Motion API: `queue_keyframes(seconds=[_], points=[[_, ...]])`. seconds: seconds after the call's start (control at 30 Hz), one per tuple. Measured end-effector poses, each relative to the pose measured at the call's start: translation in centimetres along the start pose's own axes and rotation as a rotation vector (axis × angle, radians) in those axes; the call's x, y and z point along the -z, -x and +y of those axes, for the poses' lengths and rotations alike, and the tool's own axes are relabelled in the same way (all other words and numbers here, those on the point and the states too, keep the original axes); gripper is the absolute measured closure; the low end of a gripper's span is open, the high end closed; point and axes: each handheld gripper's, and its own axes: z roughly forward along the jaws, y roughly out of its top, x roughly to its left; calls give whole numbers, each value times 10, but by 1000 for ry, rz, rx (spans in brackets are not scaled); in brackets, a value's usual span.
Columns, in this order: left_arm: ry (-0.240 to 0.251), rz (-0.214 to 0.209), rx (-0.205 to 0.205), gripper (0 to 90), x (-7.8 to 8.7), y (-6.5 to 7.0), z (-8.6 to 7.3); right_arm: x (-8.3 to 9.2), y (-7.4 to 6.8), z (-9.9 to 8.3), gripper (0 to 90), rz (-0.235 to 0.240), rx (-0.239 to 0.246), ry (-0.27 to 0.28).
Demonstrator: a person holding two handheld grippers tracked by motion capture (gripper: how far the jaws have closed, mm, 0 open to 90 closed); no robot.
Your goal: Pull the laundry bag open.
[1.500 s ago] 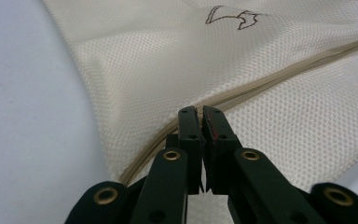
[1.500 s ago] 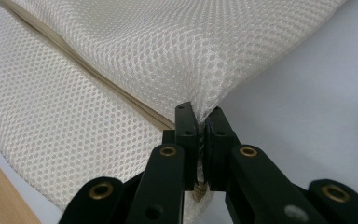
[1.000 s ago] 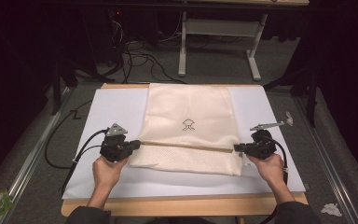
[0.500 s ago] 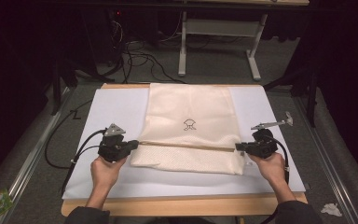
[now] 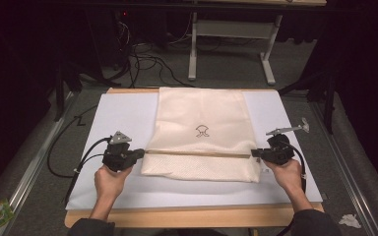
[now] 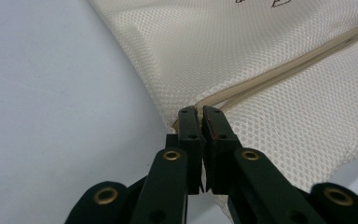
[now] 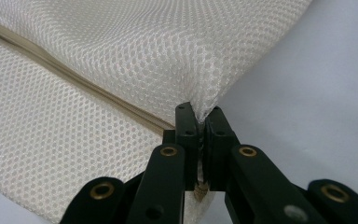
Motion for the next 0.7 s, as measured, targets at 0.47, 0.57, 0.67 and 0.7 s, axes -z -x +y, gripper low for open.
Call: queue_keyframes(seconds=[0.47, 0.57, 0.67, 0.7], points=[[-24, 10, 16, 873, -9, -5, -6, -7, 0, 14, 881, -56, 26, -7], [-36, 11, 22, 872, -14, -6, -7, -14, 0, 16, 879, -64, 22, -21], [-61, 14, 29, 871, -22, -8, -7, -20, 2, 17, 872, -65, 11, -27], [-61, 15, 33, 871, -23, -9, -7, -21, 3, 17, 870, -65, 9, -29]])
